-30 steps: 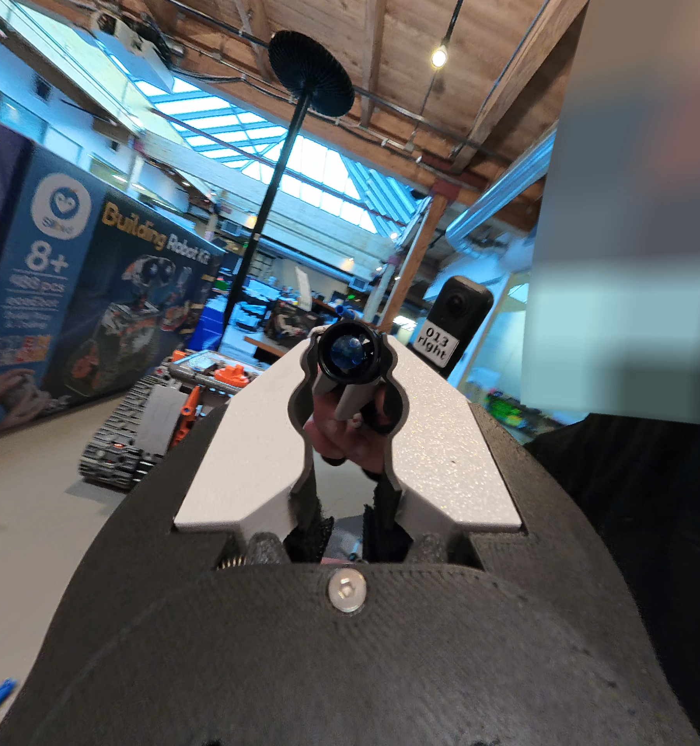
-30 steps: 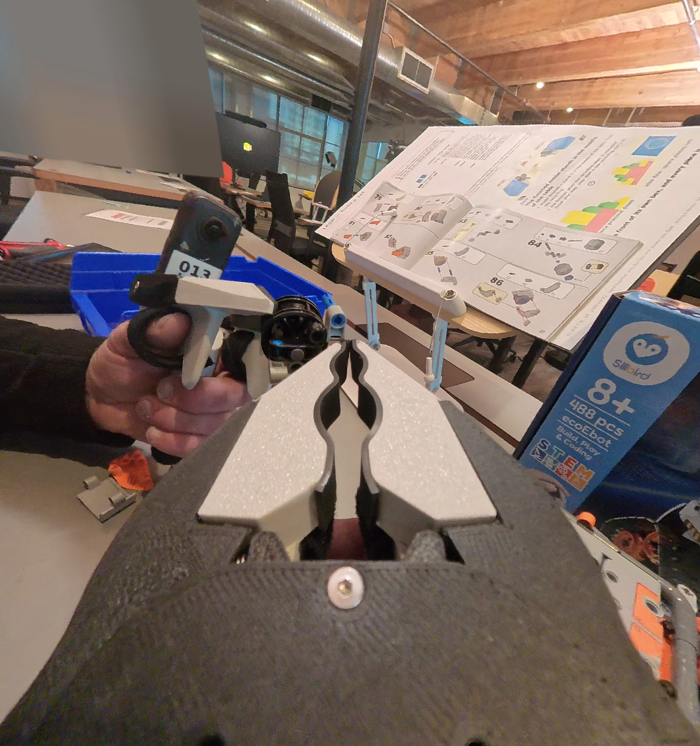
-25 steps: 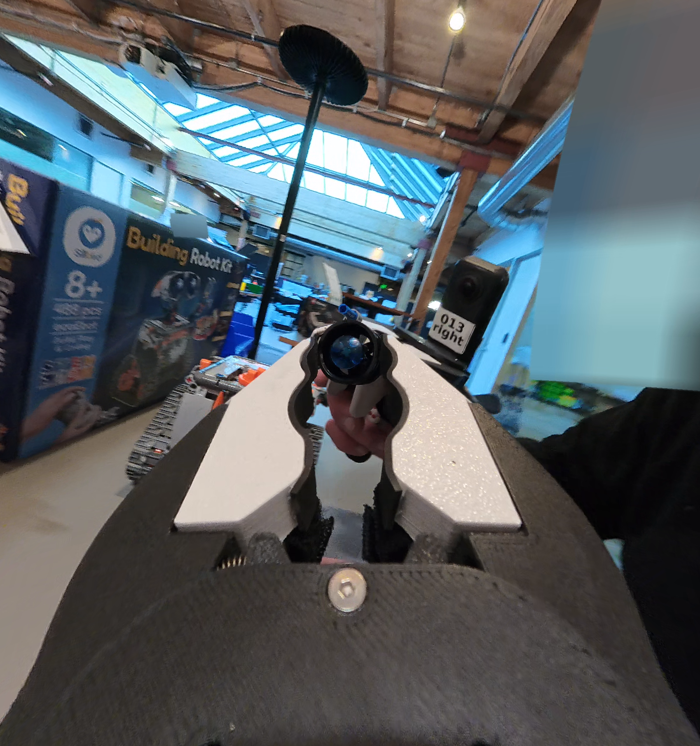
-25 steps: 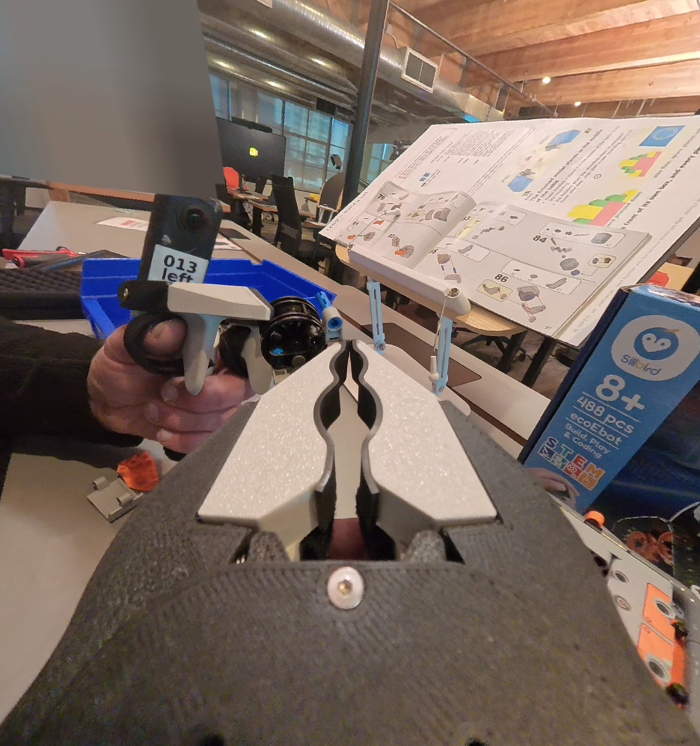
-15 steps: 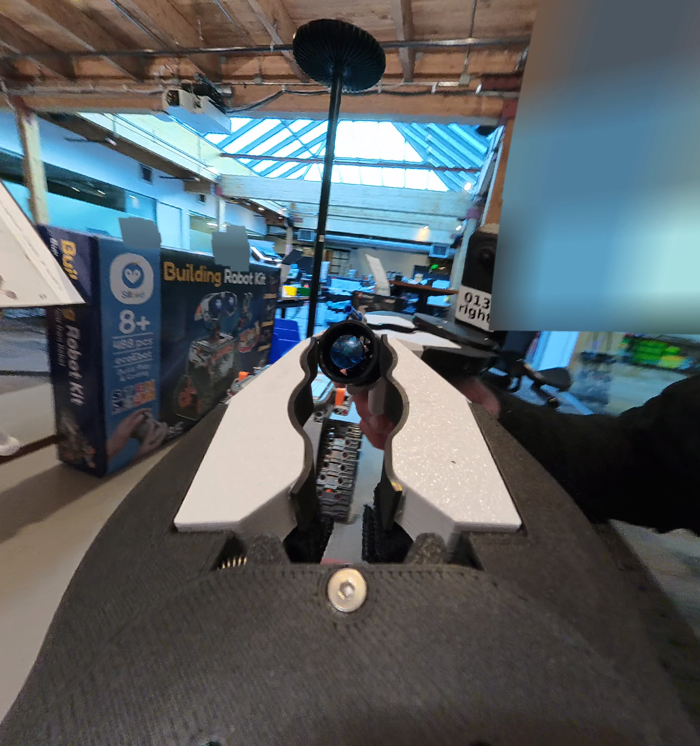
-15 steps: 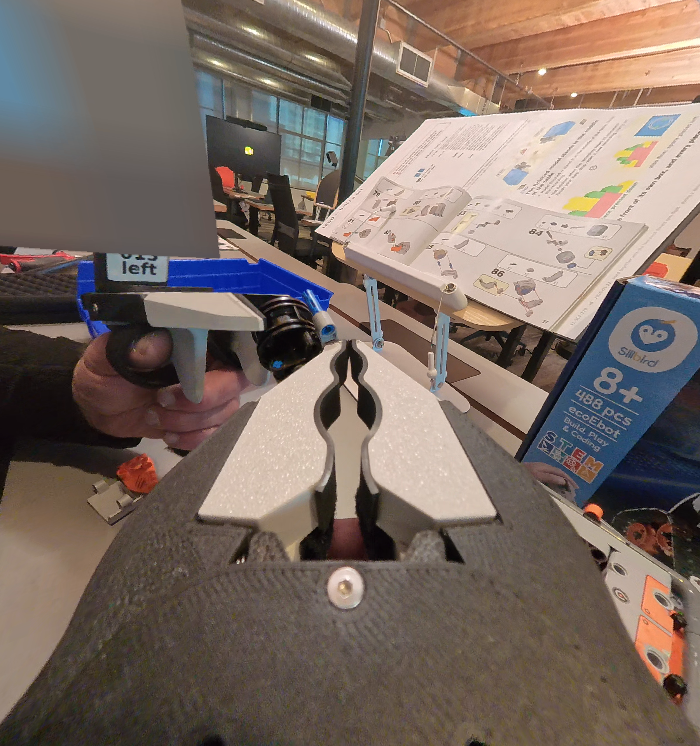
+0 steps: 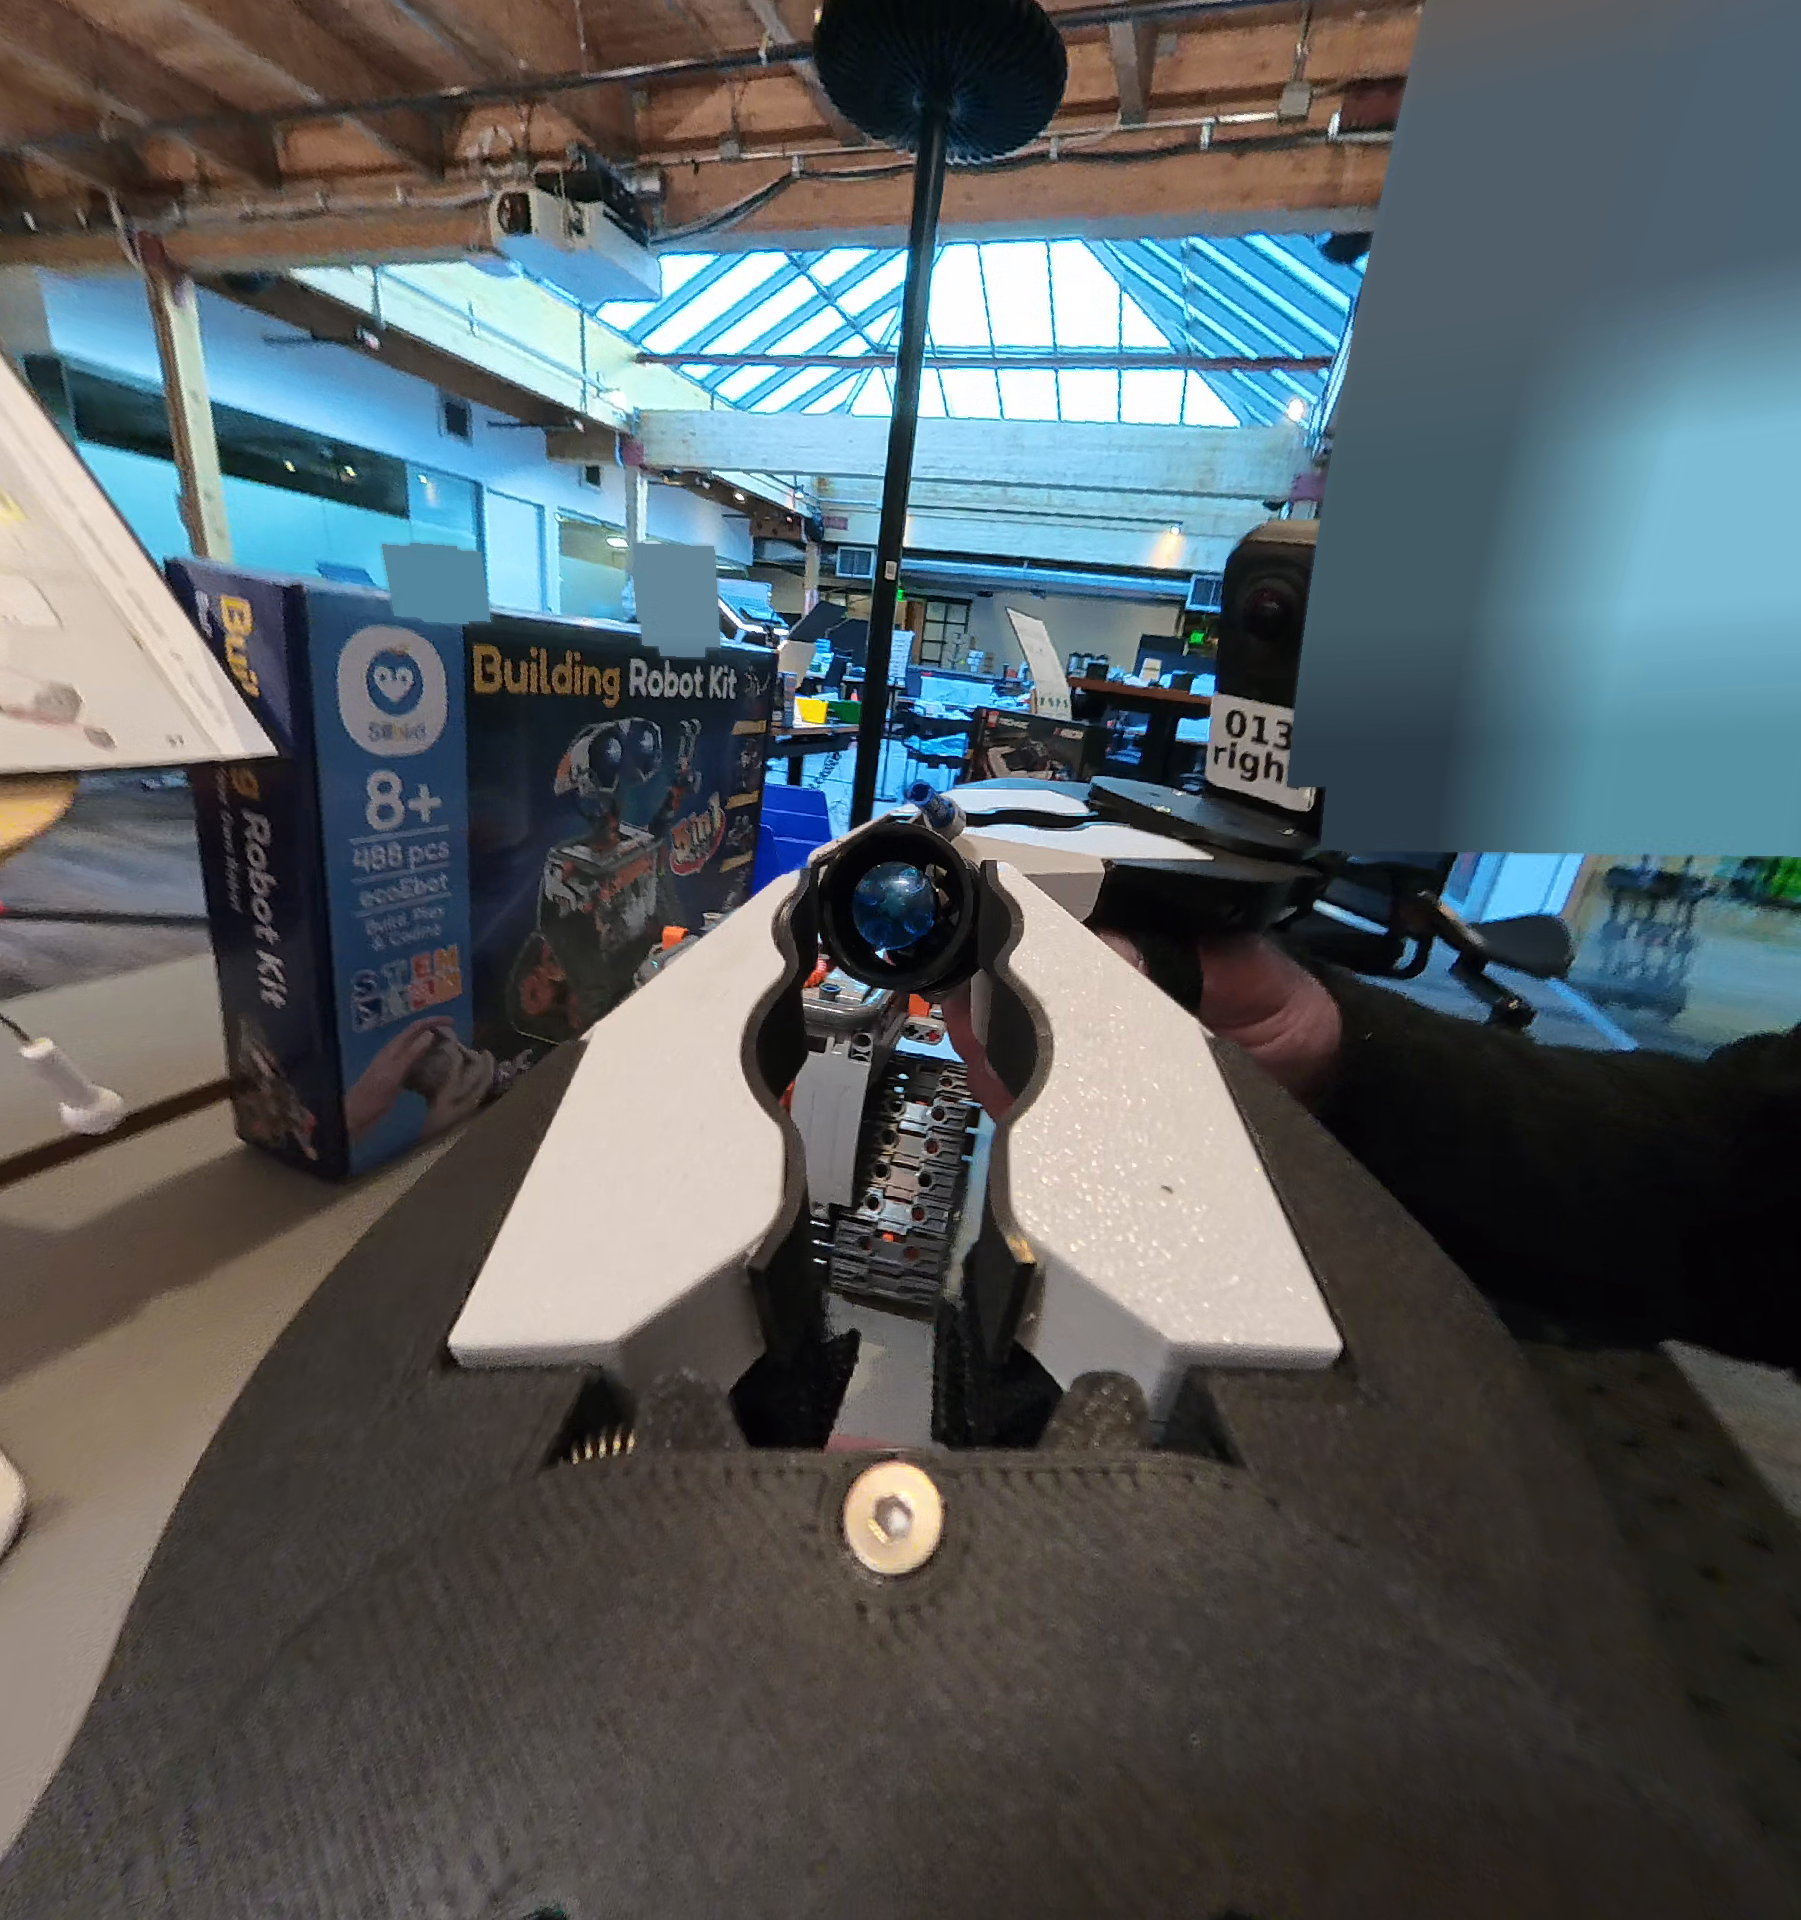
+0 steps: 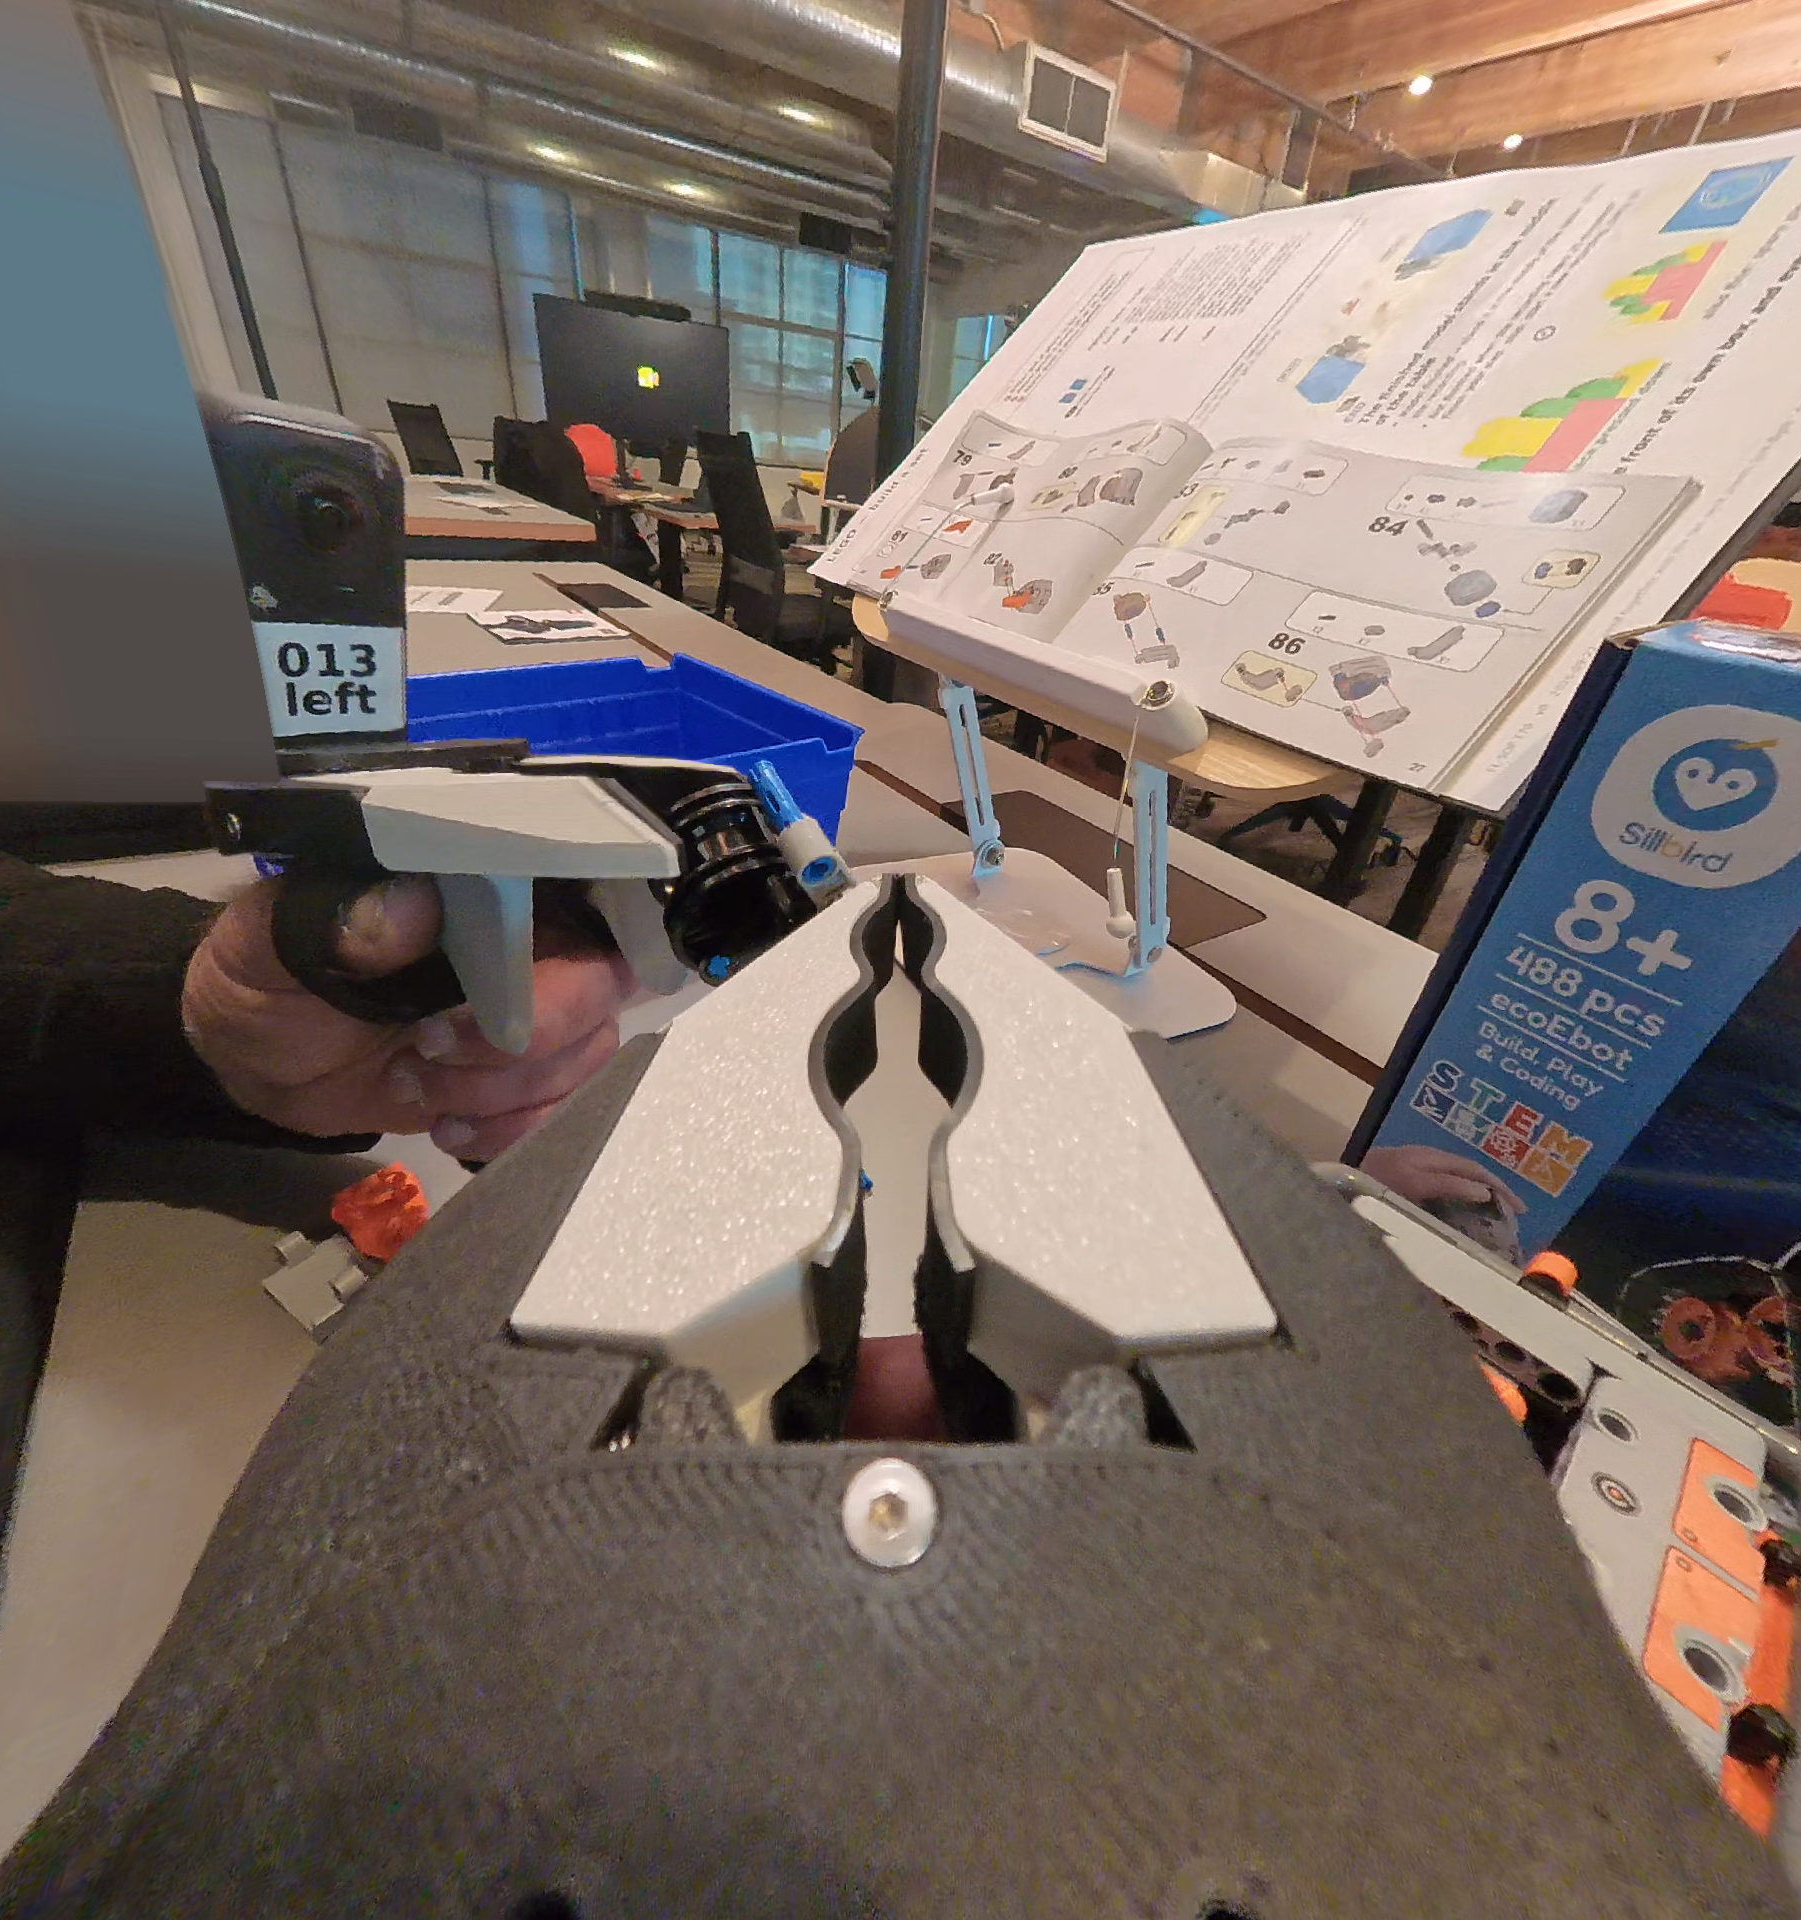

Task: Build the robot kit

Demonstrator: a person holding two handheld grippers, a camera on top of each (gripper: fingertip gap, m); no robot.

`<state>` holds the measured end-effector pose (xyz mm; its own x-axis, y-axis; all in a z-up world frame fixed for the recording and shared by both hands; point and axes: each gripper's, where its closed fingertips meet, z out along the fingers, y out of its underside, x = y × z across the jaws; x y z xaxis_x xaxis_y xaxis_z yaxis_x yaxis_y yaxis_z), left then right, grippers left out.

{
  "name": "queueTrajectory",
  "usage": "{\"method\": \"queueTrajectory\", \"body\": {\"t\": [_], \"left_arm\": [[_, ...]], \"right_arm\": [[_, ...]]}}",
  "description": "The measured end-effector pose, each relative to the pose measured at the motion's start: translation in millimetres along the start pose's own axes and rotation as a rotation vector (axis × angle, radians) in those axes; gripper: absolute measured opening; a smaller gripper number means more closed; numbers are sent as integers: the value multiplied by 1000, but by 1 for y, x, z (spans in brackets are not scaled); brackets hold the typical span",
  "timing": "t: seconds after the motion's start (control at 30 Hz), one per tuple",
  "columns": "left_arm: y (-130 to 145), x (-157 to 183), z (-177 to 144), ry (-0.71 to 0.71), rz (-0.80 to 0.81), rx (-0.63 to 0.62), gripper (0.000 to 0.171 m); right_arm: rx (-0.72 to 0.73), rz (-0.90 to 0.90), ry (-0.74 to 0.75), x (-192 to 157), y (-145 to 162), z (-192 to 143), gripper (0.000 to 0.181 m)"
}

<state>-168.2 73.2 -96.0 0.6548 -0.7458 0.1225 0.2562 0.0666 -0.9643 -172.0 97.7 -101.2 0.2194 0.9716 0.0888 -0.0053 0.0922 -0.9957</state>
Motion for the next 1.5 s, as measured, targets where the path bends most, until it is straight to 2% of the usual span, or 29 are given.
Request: {"method": "queueTrajectory", "body": {"t": [0.47,0.97,1.07,1.2,1.5], "left_arm": [[0,-10,3,45,-370,41,28],[-3,-15,2,30,-379,77,28],[-3,-17,2,-7,-321,74,28],[-6,-10,4,-37,-168,65,28],[-7,5,7,-133,289,-13,28]], "right_arm": [[-62,28,-17,0,12,4,0],[-59,25,-25,-2,9,3,2],[-63,25,-23,-2,10,3,2],[-65,28,-23,-2,9,2,2],[-78,15,-39,-2,10,0,1]]}}
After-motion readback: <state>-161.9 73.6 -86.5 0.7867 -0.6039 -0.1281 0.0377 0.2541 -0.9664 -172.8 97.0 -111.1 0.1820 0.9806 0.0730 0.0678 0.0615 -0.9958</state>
